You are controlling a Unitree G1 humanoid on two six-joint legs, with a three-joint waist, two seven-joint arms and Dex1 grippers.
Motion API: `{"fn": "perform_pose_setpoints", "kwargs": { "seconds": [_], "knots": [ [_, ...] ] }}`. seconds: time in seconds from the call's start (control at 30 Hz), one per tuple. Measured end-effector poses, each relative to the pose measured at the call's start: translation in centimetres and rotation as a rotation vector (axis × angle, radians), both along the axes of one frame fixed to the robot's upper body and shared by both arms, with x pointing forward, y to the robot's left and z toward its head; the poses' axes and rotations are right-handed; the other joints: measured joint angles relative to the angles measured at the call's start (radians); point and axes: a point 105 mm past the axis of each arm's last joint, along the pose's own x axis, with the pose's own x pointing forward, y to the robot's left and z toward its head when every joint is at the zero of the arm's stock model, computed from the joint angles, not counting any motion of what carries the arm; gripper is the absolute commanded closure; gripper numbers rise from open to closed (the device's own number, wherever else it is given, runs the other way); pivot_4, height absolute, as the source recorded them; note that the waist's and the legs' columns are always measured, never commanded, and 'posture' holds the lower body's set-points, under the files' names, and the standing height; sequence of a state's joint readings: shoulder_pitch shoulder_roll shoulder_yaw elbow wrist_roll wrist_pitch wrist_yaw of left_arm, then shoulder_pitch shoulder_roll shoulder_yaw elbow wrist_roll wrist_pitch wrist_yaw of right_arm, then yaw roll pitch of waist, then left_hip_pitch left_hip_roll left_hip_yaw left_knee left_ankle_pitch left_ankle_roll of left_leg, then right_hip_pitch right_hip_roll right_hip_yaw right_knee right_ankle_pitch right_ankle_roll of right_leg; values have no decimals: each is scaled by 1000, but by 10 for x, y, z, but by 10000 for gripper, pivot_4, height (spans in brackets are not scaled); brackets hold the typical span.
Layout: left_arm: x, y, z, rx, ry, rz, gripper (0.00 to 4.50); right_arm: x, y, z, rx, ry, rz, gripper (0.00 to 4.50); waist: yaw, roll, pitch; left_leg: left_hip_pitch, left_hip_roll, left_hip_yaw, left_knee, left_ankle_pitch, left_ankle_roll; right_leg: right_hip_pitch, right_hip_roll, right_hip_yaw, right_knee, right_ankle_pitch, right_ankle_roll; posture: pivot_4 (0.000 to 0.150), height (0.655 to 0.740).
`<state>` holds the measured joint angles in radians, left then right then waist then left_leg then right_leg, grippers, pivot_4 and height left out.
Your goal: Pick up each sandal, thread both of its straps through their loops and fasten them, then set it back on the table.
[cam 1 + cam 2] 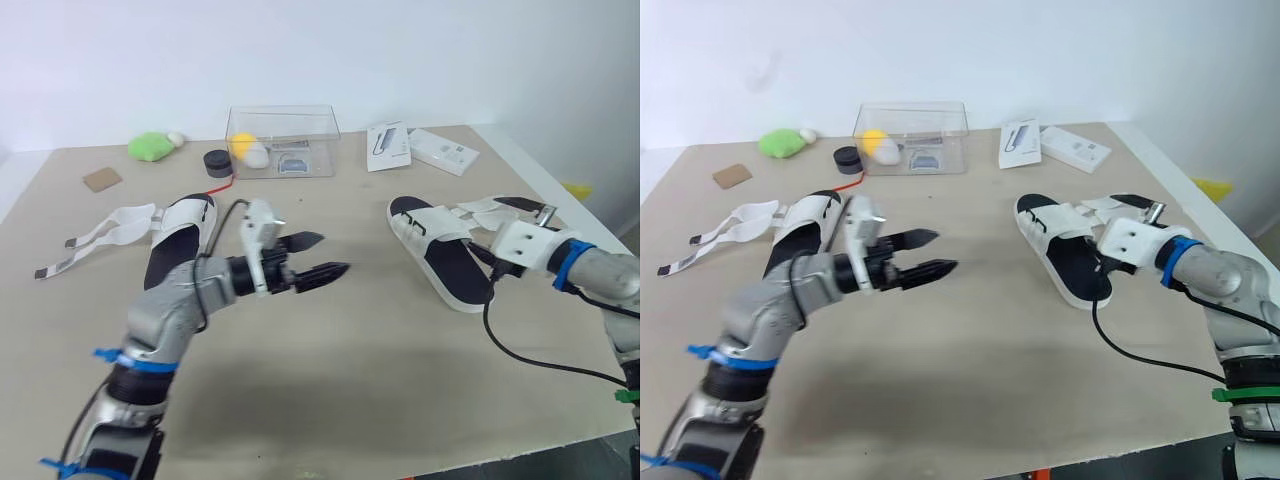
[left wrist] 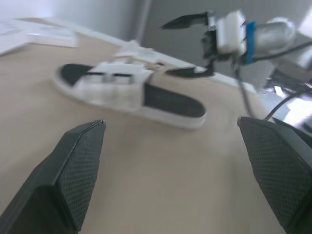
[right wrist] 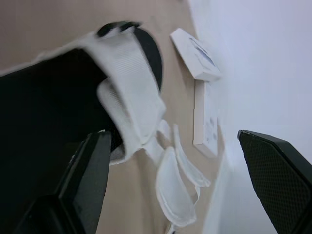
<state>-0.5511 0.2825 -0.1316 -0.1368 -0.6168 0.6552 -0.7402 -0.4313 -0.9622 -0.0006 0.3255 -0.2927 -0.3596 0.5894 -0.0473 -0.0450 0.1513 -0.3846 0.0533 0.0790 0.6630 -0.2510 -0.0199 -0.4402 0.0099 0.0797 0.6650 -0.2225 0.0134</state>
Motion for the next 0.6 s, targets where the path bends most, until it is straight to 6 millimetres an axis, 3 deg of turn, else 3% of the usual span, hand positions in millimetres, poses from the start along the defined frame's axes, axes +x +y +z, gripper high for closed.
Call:
{"fn": "perform_pose_setpoints", "kwargs": {
  "seconds": [0.13,0.3,0.53,0.6],
  "knots": [
    [4,-17,3,-28,-9,-19,98,11,0,-14,-110,-18,12,0,-4,0,0,2,-2,-1,0,0,1,0,1,5,0,2,2,1500,7400],
    [5,-13,3,-31,-16,-11,98,25,4,-26,-160,-40,21,0,-4,0,0,4,-3,0,0,1,1,0,1,7,0,3,3,1500,7400],
    [9,-7,1,-20,-24,35,98,48,17,-27,-178,-105,36,0,-4,0,0,5,-4,0,0,1,1,1,-1,11,0,4,6,1500,7400],
    [10,-5,0,-21,-23,46,0,51,20,-26,-168,-122,39,5503,-3,0,0,5,-4,1,0,1,1,1,-1,11,0,4,6,1500,7400]
  ]
}}
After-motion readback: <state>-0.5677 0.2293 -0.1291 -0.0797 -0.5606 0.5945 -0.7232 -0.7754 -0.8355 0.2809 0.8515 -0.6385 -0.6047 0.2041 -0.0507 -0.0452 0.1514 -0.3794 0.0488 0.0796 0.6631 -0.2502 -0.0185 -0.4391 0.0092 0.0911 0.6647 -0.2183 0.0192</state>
